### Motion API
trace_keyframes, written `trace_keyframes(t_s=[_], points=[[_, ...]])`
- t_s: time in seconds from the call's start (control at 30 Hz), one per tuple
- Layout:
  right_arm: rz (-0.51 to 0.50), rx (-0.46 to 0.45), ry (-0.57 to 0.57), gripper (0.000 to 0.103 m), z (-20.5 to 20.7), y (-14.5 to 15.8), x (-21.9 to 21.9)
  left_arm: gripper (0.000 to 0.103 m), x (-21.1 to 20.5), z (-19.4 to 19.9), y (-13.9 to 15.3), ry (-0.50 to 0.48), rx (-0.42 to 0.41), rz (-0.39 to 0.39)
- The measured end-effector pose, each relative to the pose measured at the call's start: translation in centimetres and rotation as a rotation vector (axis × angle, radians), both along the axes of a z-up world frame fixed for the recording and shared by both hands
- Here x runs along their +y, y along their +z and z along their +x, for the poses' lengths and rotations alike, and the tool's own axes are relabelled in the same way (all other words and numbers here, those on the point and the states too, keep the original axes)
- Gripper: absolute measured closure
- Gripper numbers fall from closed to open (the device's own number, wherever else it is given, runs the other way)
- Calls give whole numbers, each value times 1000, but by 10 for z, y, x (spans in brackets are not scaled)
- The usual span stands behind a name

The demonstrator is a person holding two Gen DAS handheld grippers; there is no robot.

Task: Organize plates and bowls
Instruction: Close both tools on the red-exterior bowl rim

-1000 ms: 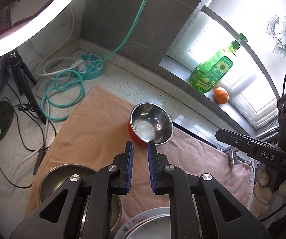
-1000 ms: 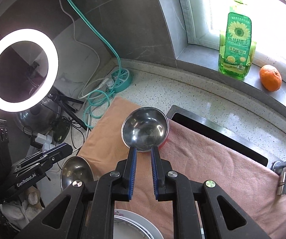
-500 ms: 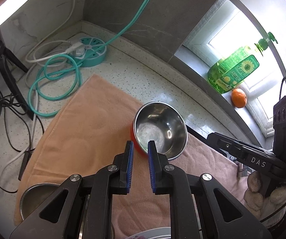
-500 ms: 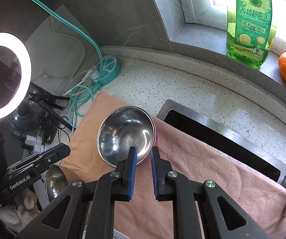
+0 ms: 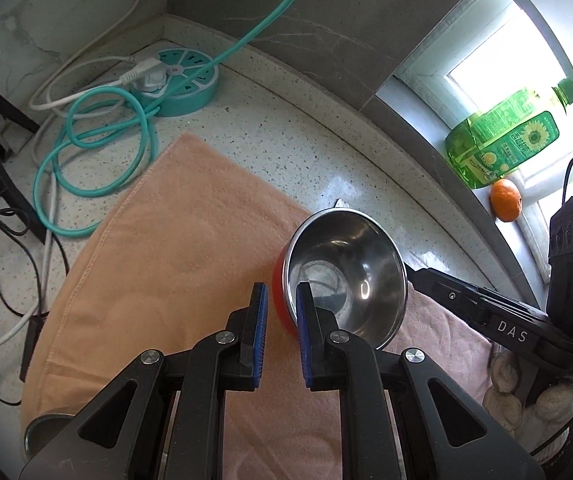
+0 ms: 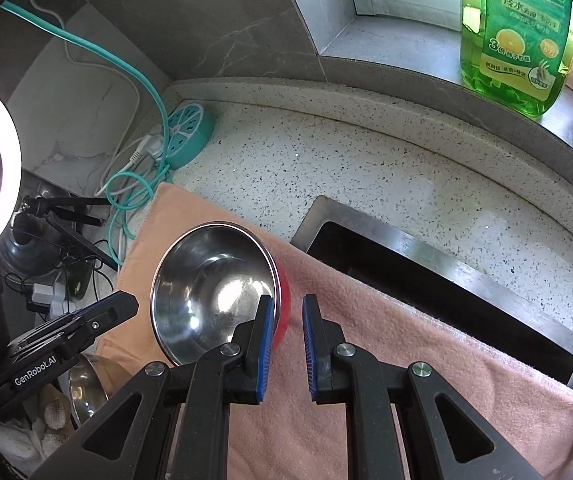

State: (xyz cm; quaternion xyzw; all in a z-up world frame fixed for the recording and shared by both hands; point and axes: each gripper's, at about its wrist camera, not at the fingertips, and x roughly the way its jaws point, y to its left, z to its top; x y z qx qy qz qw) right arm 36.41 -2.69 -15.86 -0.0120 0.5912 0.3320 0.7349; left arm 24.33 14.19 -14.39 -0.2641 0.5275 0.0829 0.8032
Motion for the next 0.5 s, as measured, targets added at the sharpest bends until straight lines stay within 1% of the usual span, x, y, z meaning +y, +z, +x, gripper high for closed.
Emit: trace_keyframes(t_s=[0.2, 0.4, 0.5], points=[[2, 23, -9, 90, 7, -8, 4, 90, 2, 5, -4, -1, 8, 27], [8, 34, -13, 90, 8, -10, 5, 90, 3, 11, -10, -13, 16, 3], [8, 40, -12, 90, 9, -10, 6, 90, 2, 13, -12, -21, 18, 7]])
